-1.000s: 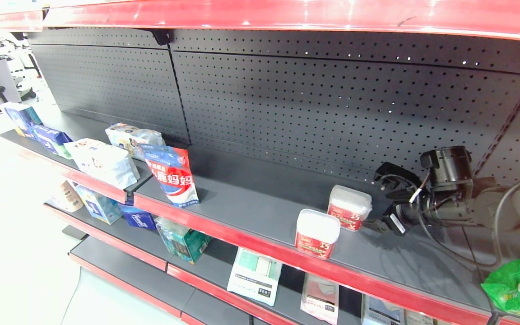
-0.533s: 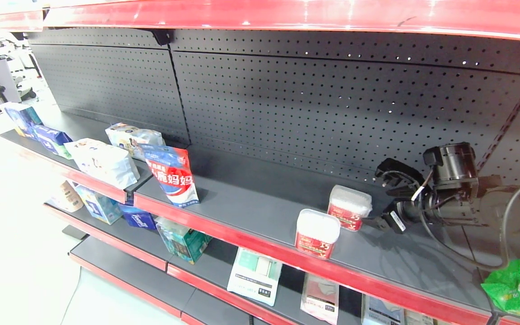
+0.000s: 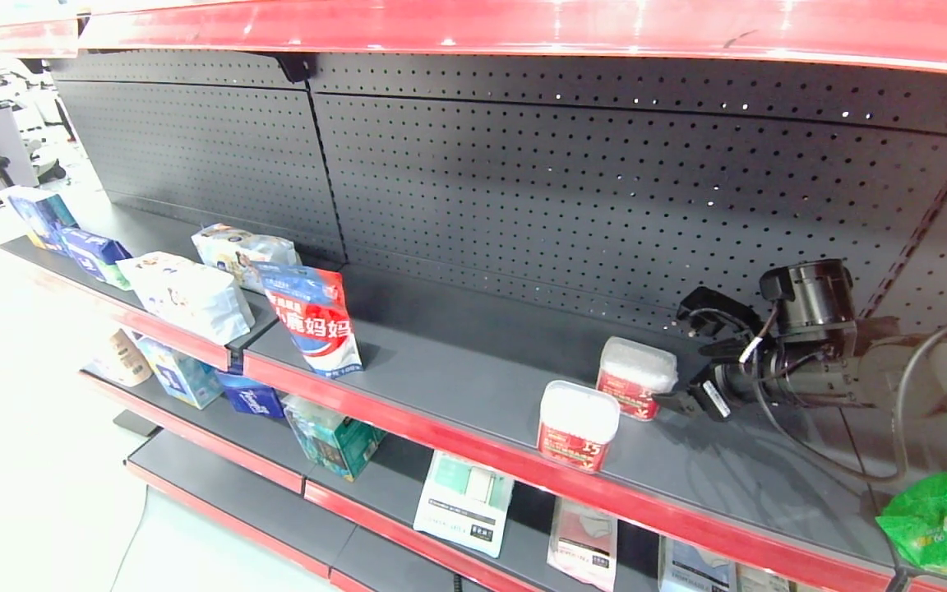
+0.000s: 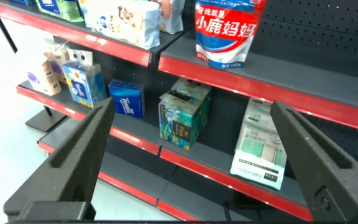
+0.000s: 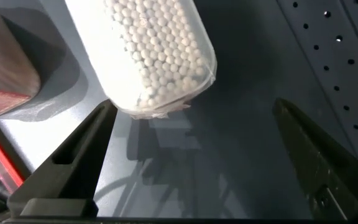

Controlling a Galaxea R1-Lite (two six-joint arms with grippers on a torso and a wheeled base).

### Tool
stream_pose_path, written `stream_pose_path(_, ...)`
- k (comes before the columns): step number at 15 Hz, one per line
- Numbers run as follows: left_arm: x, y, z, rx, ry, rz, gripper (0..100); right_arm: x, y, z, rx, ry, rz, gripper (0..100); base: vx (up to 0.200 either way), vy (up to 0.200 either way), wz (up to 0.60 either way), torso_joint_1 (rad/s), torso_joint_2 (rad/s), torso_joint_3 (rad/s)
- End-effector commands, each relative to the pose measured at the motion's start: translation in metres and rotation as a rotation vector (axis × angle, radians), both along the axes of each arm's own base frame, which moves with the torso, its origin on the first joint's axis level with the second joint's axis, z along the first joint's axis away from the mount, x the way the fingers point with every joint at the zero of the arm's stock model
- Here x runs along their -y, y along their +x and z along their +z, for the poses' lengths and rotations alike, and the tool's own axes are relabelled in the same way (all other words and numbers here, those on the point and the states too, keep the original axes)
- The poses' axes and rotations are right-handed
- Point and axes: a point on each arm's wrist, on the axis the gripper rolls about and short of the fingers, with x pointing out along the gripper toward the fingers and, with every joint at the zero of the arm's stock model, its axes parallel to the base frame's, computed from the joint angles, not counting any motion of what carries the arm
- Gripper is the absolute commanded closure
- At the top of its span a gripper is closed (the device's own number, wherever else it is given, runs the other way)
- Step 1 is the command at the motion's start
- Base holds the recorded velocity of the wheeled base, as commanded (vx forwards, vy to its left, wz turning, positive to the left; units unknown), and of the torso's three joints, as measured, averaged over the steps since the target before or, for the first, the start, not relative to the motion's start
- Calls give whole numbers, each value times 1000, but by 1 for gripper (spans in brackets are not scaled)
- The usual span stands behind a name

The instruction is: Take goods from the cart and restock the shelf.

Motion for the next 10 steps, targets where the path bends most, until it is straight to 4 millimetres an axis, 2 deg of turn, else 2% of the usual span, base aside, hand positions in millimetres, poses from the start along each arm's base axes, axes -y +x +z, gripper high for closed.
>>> stream_pose_path(1, 0, 0, 0, 1, 0, 0, 0, 0, 2, -1, -3, 0, -4, 0, 0, 0, 0, 0, 0, 0)
stream_pose_path(6, 0, 0, 0, 1, 0, 0, 0, 2, -1, -2, -12, 1, -24, 0, 0, 0, 0, 0, 0, 0)
stream_pose_path(10, 0, 0, 0, 1, 0, 0, 0, 22, -8, -1, -18, -23, -99, 0, 0, 0, 0, 0, 0, 0)
